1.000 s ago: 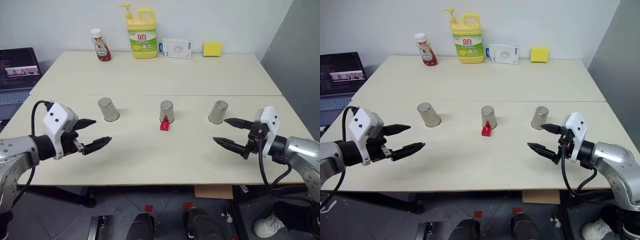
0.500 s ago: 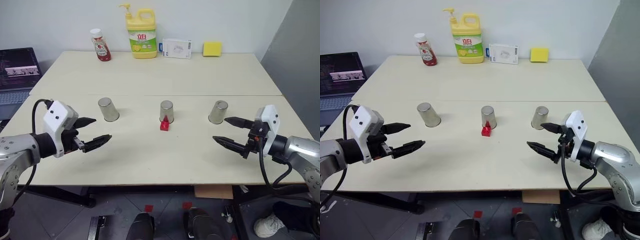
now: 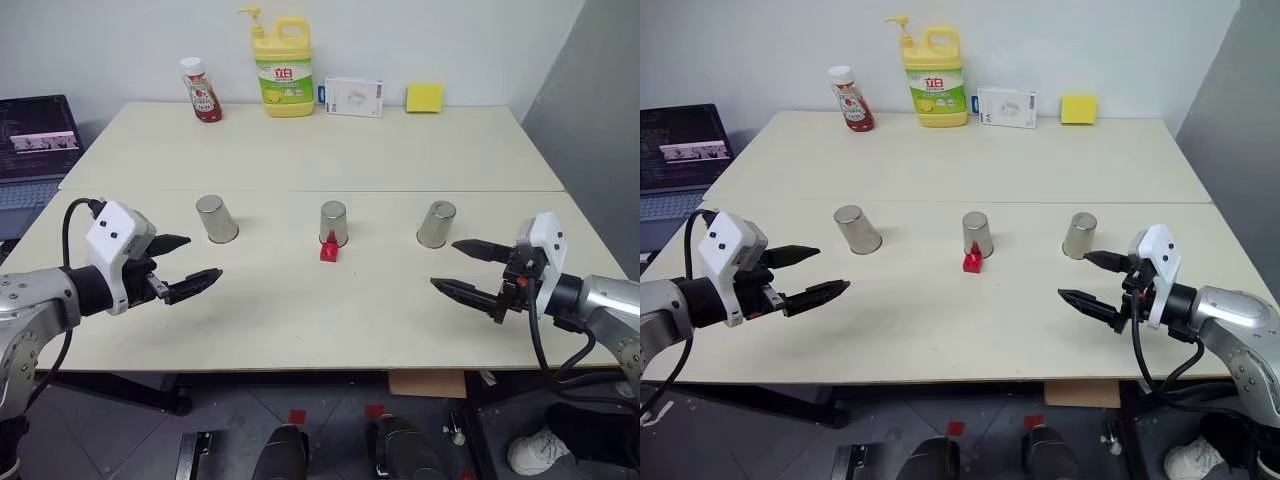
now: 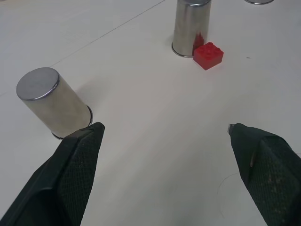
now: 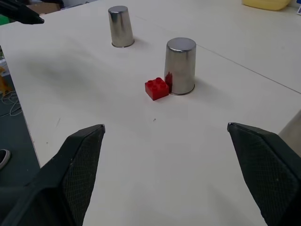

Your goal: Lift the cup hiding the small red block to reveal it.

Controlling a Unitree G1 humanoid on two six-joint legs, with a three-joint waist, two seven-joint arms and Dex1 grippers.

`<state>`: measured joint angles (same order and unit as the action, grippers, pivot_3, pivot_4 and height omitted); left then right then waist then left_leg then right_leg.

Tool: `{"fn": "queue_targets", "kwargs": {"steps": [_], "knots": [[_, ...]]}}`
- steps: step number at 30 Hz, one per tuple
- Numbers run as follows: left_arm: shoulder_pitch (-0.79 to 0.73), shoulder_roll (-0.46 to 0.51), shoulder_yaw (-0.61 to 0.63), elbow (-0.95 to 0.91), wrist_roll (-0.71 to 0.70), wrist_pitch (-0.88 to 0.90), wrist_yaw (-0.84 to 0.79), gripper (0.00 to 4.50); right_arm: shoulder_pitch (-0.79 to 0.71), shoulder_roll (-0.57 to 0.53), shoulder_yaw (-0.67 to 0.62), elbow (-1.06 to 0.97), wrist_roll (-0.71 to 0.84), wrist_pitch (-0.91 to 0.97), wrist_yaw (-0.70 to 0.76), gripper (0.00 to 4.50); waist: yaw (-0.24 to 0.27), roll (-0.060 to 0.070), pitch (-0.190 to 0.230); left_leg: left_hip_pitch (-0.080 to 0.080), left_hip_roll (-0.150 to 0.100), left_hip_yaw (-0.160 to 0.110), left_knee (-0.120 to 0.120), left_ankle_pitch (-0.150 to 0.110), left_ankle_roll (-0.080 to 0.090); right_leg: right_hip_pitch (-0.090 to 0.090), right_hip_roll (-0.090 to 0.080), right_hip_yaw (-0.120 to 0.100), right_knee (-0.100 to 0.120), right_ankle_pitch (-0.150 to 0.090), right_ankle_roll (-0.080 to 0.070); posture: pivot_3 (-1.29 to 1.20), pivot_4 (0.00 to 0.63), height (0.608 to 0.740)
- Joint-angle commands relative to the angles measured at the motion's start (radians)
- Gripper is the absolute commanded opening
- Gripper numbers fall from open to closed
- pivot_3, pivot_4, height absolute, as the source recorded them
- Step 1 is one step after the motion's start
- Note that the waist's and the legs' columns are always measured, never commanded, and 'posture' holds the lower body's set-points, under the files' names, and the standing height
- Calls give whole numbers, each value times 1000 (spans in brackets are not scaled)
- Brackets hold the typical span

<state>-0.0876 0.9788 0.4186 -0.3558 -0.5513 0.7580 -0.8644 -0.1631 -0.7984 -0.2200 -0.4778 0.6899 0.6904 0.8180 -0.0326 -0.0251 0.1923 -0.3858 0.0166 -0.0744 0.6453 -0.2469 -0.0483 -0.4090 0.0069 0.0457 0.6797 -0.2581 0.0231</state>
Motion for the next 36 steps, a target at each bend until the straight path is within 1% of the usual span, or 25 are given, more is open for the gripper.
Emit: {"fn": "queue_targets", "kwargs": {"steps": [1,15,36], "knots": [[-3,8,25,-14,-12,-11,-6,4500,14,-15,-46,-24,32,-19,33,4432,0,0,0,0,0,0,0,0,0,0,0,0,0,0,0,0,150,740],[2,6,26,-21,-16,-8,-6,4500,40,-17,-44,12,8,-64,88,4432,0,0,0,0,0,0,0,0,0,0,0,0,0,0,0,0,150,740],[-1,3,17,-18,-12,-13,-2,4500,15,-21,-26,0,6,-54,69,4432,0,0,0,0,0,0,0,0,0,0,0,0,0,0,0,0,150,740]]}}
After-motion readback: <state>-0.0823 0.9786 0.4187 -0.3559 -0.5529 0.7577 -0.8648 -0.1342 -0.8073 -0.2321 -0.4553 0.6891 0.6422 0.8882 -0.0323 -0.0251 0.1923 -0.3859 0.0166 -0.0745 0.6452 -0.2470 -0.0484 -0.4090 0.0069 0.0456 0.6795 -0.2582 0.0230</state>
